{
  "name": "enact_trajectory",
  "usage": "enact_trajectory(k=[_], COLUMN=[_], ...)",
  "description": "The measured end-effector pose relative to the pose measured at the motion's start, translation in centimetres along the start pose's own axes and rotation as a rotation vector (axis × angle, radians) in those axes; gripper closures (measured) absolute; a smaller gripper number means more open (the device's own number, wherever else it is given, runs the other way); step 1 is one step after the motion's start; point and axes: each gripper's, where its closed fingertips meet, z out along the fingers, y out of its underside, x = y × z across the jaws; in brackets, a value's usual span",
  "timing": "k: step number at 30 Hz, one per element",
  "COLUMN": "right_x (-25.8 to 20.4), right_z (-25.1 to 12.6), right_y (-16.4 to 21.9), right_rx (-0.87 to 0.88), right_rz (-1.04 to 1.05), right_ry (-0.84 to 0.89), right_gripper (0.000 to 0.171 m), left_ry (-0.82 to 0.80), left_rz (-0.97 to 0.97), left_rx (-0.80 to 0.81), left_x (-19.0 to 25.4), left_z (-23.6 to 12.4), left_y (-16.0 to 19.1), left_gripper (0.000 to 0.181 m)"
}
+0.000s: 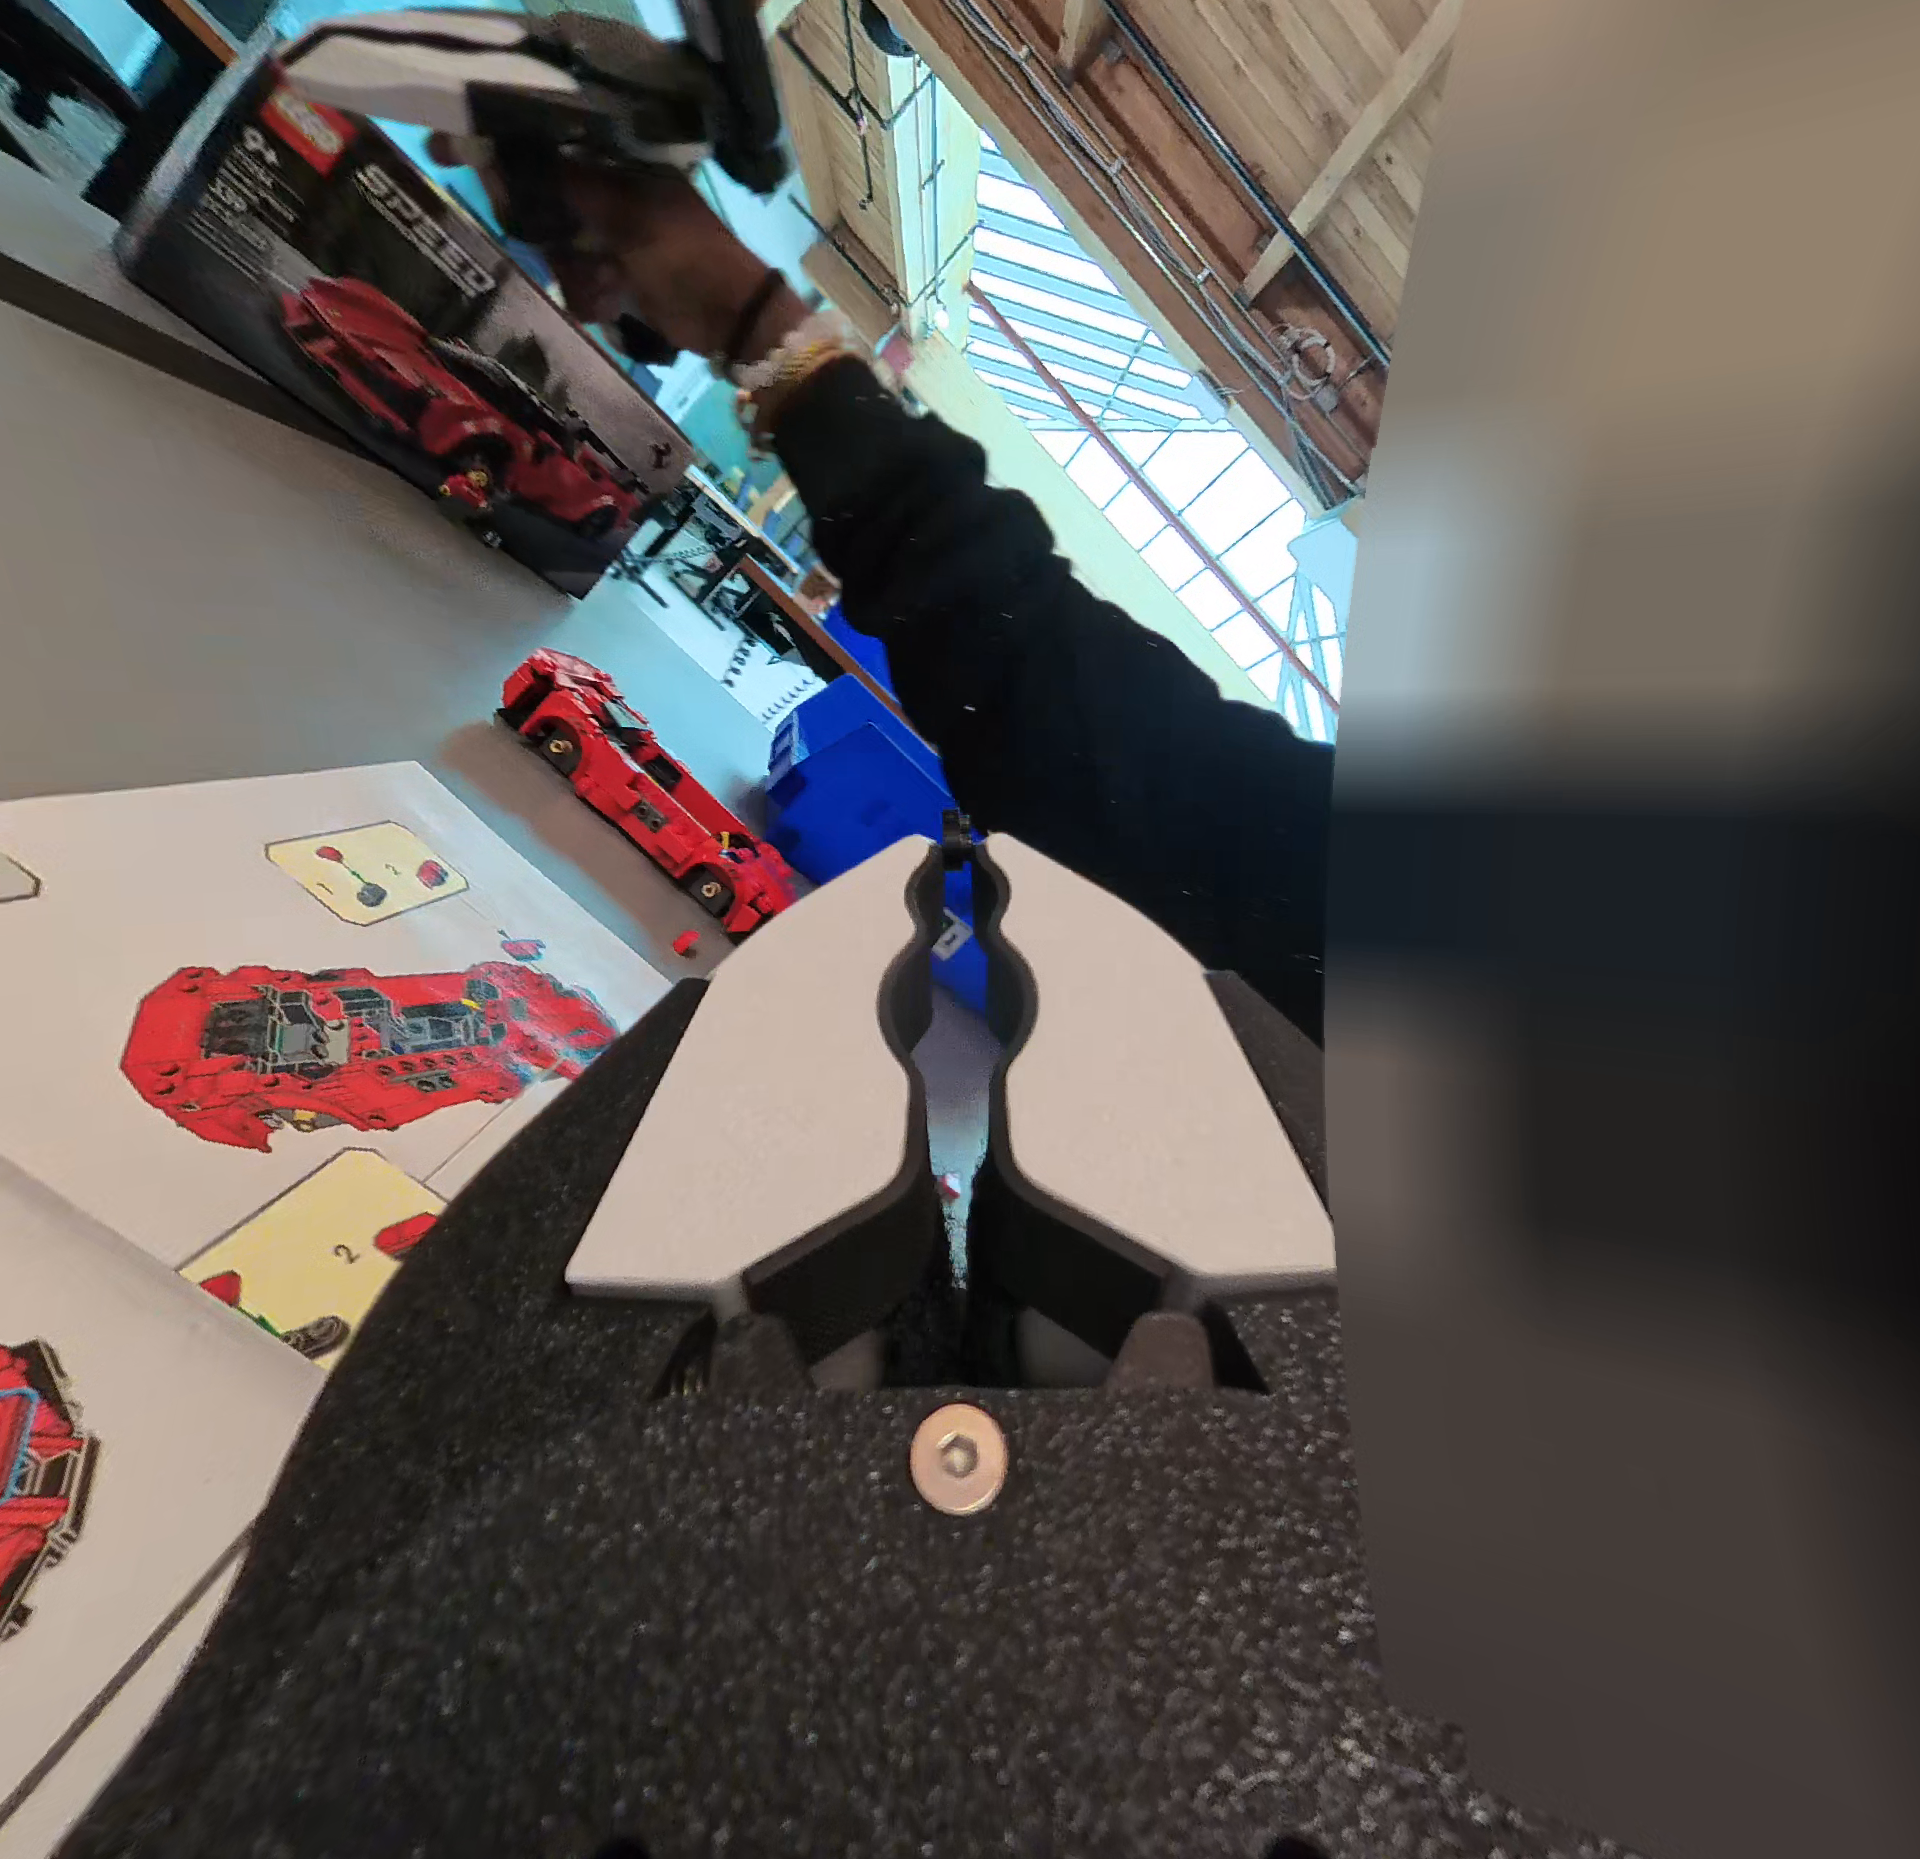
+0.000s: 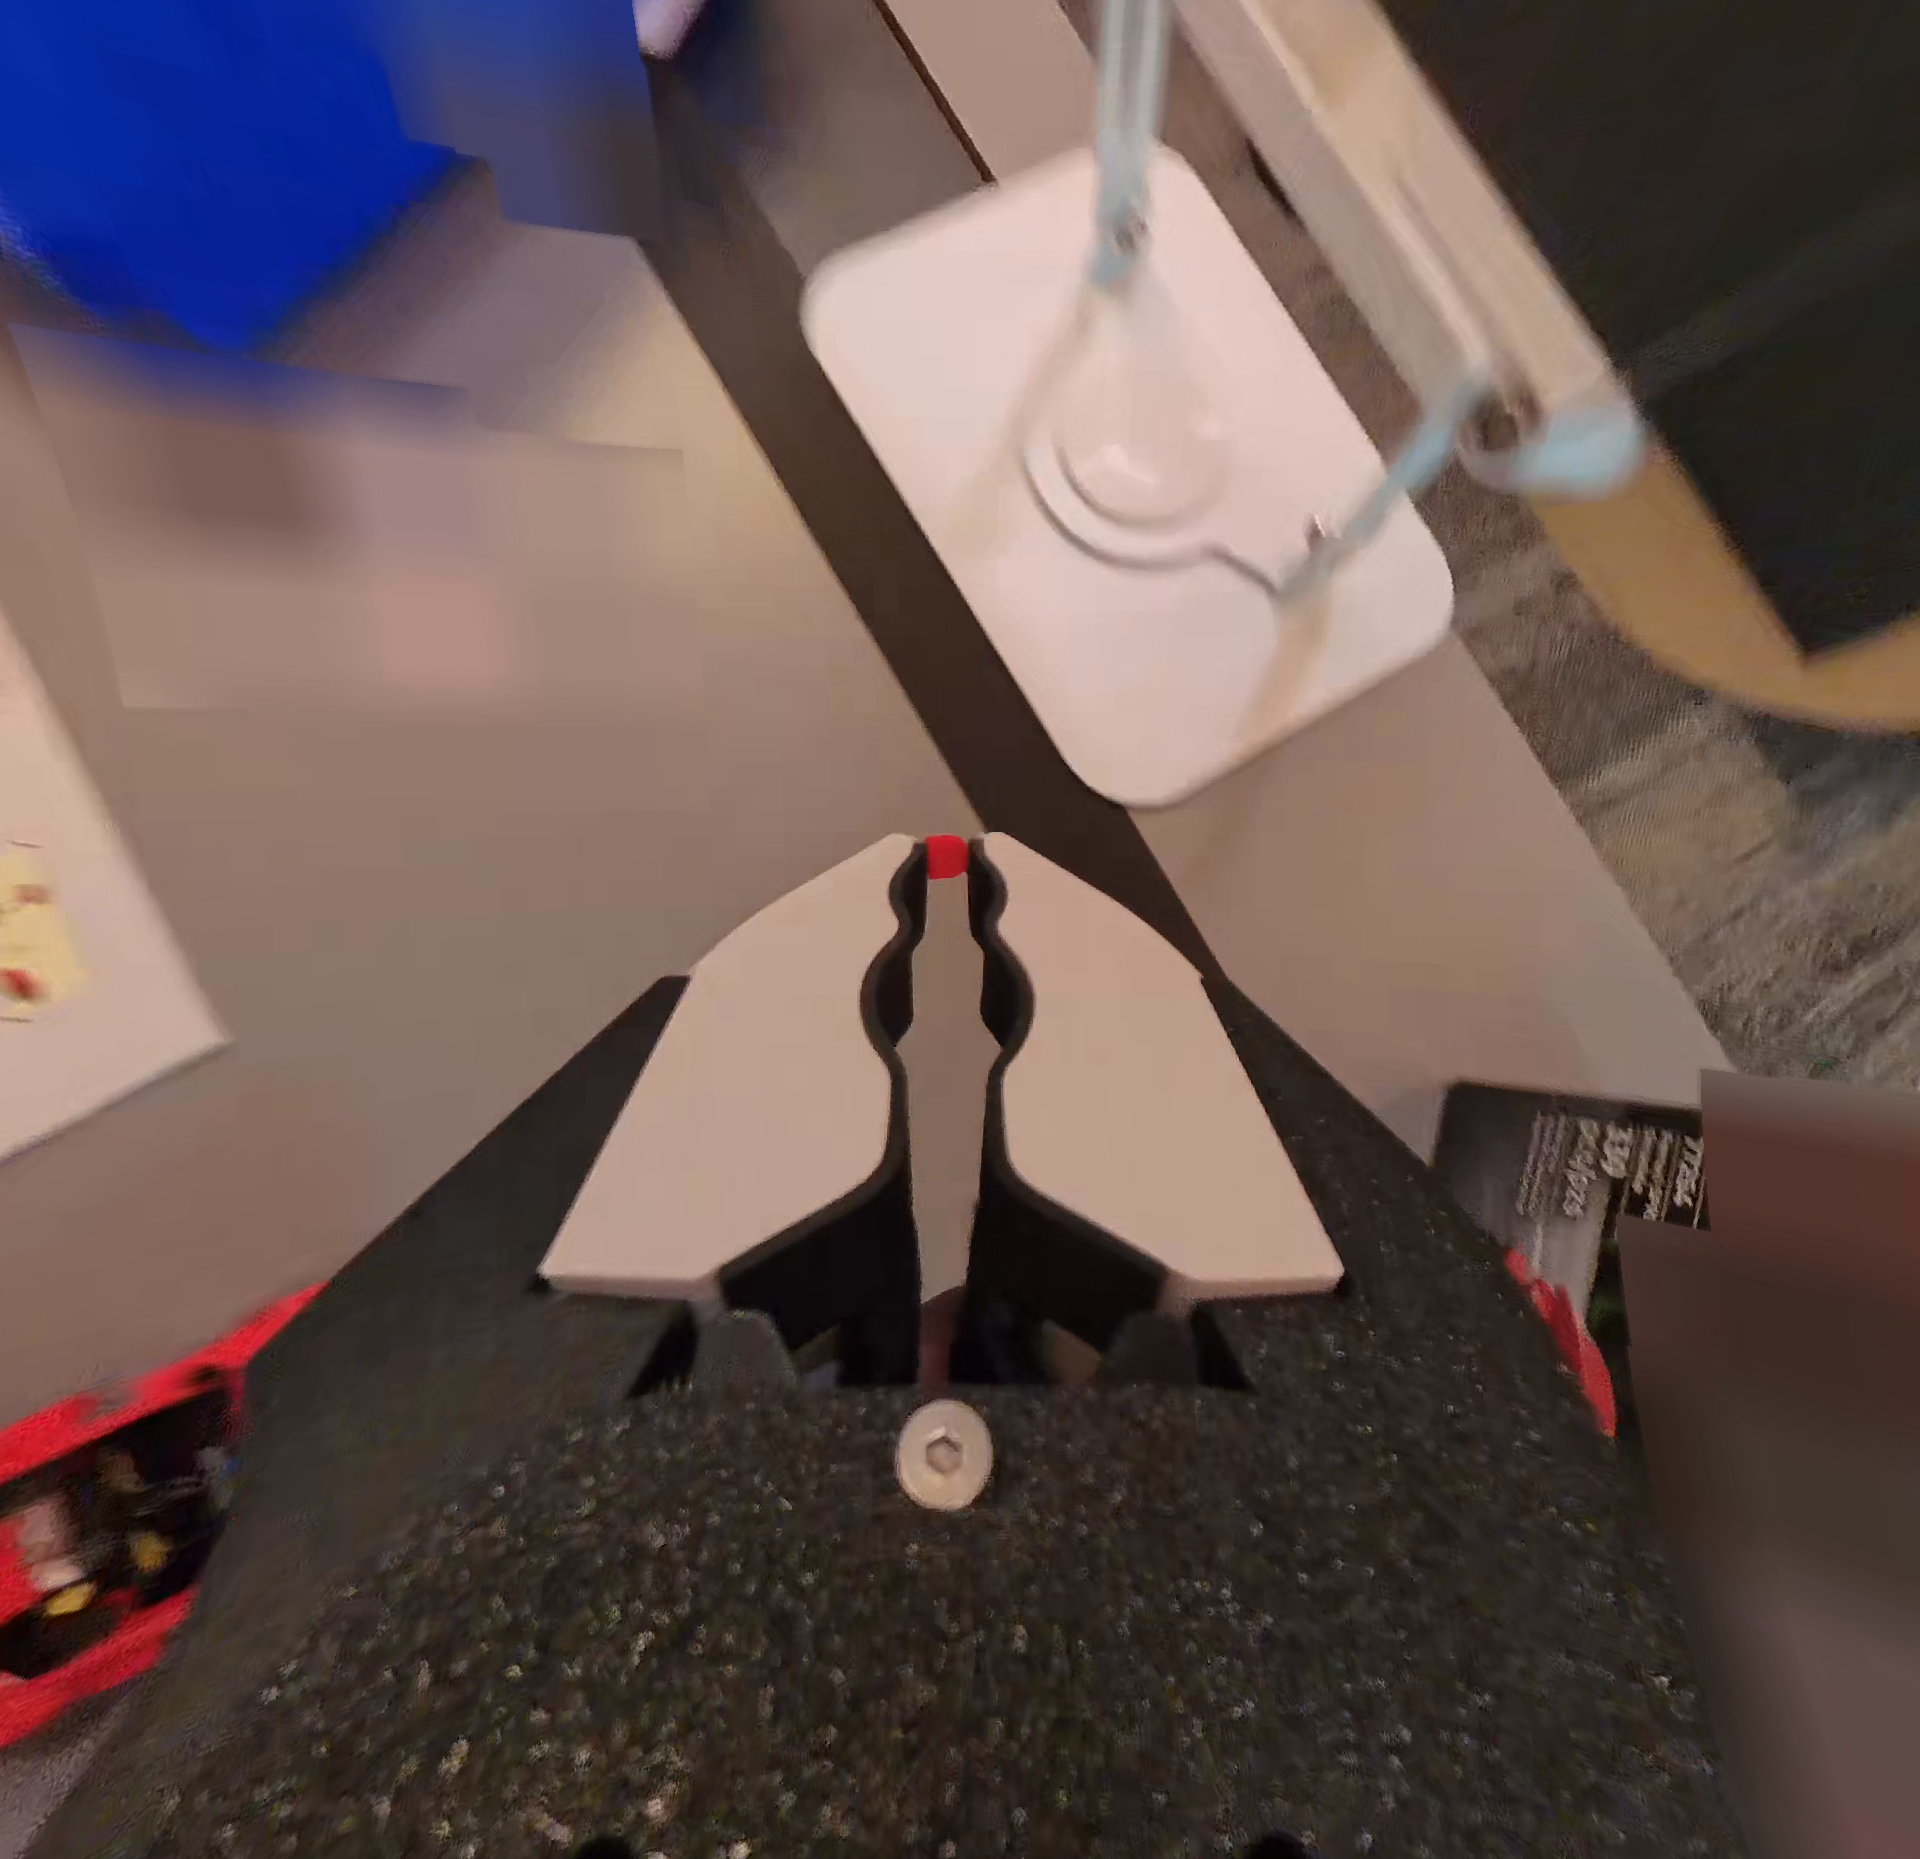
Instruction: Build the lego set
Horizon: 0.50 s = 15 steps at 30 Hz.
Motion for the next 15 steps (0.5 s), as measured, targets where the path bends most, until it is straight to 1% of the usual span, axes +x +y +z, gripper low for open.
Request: enact_trajectory(k=[2, 5, 8, 9, 11, 13, 15], right_x=[-3.9, -10.9, -19.3, -22.1, -27.4, -31.8, -35.3], right_z=[-2.1, -5.7, -9.7, -10.9, -12.8, -13.9, -14.1], right_y=[-3.2, -7.4, -9.5, -9.4, -7.8, -4.7, -0.6], right_rx=[0.065, 0.185, 0.322, 0.347, 0.364, 0.347, 0.312], right_rz=[-0.041, -0.076, -0.058, -0.061, -0.087, -0.108, -0.118], right_ry=[-0.005, -0.034, -0.110, -0.131, -0.134, -0.094, -0.040], right_gripper=[0.163, 0.163, 0.164, 0.164, 0.164, 0.163, 0.163], left_ry=[-0.024, -0.067, -0.097, -0.106, -0.122, -0.139, -0.141], left_rz=[0.042, 0.096, 0.094, 0.095, 0.098, 0.095, 0.083], left_rx=[0.004, 0.044, 0.088, 0.078, 0.043, 0.018, 0.027], left_x=[0.1, 0.3, 1.2, 1.7, 2.8, 3.8, 5.1], left_z=[0.1, -0.1, -0.4, -0.4, -0.3, -0.2, -0.3], left_y=[-0.1, -0.7, -0.7, -0.2, 1.2, 2.7, 3.8], left_gripper=[0.177, 0.177, 0.177, 0.177, 0.177, 0.177, 0.177])
